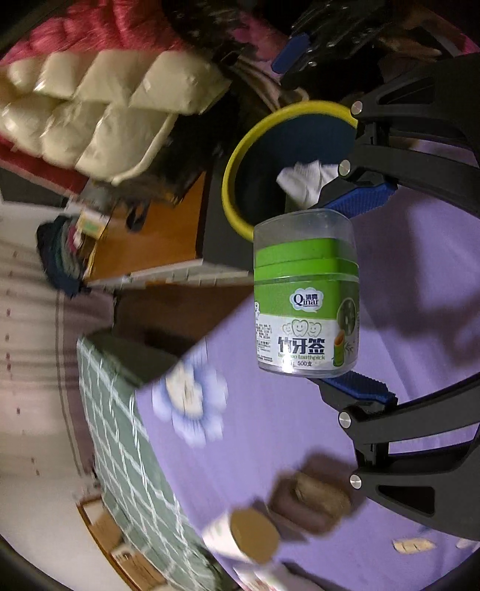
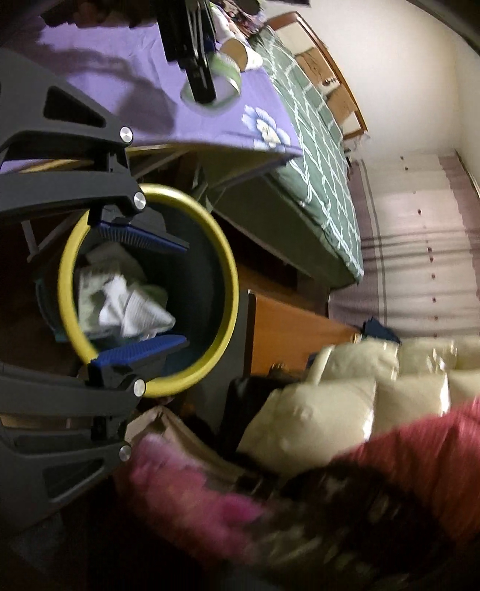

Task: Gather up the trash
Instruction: 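Carry the canister over the yellow bin and open the left gripper, then move the right gripper toward the brown plastic tray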

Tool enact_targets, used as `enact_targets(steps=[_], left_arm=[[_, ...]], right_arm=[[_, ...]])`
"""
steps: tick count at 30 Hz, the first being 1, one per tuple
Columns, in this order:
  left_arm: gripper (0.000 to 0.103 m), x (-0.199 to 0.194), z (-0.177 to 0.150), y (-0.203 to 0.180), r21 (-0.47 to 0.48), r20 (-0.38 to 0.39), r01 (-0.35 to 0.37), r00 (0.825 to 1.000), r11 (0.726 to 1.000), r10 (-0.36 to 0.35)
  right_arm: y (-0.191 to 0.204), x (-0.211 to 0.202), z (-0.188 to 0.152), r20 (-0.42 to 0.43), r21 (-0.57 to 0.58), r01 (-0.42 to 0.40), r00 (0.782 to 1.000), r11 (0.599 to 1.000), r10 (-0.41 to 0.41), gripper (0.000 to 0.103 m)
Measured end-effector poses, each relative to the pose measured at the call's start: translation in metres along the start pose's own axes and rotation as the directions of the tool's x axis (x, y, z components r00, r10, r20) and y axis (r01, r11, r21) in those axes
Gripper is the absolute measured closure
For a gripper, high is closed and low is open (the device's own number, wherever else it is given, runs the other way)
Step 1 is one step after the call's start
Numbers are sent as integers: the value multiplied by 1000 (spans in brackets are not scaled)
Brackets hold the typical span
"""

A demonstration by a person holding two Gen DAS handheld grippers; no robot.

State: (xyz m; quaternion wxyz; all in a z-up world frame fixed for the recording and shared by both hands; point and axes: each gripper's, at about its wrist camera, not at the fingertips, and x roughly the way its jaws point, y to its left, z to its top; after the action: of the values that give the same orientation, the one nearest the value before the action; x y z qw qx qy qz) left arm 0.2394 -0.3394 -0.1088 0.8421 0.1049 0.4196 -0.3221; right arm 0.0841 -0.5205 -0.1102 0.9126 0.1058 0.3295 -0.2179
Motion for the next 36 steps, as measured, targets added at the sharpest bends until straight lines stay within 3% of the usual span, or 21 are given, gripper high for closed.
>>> enact_targets(steps=[9, 11, 16, 22, 26, 30, 36], left_arm=[[32, 53, 21, -80, 89, -69, 69, 996, 994, -63], [12, 56, 26, -88, 93, -53, 65, 997, 994, -60], [9, 34, 35, -77, 69, 12, 57, 998, 996, -58], [6, -24, 24, -2, -30, 119, -17, 993, 999, 21], [6, -66, 3, 66, -129, 182, -104, 975, 986, 126], [6, -105, -25, 136, -227, 228, -213, 937, 950, 265], [5, -147, -78, 239, -370, 209, -361, 865, 856, 456]], right_arm=[[-38, -18, -6, 18, 70, 42, 999, 997, -44, 57], [-42, -22, -6, 25, 80, 46, 999, 996, -48, 57], [-43, -20, -4, 25, 92, 35, 999, 995, -38, 56], [-16, -7, -1, 0, 44, -23, 1000, 999, 23, 56], [16, 0, 8, -3, -3, -72, 997, 997, 72, 56], [55, 5, 20, -6, -53, -132, 991, 990, 132, 56], [129, 14, 37, -29, -129, -229, 974, 965, 227, 56]])
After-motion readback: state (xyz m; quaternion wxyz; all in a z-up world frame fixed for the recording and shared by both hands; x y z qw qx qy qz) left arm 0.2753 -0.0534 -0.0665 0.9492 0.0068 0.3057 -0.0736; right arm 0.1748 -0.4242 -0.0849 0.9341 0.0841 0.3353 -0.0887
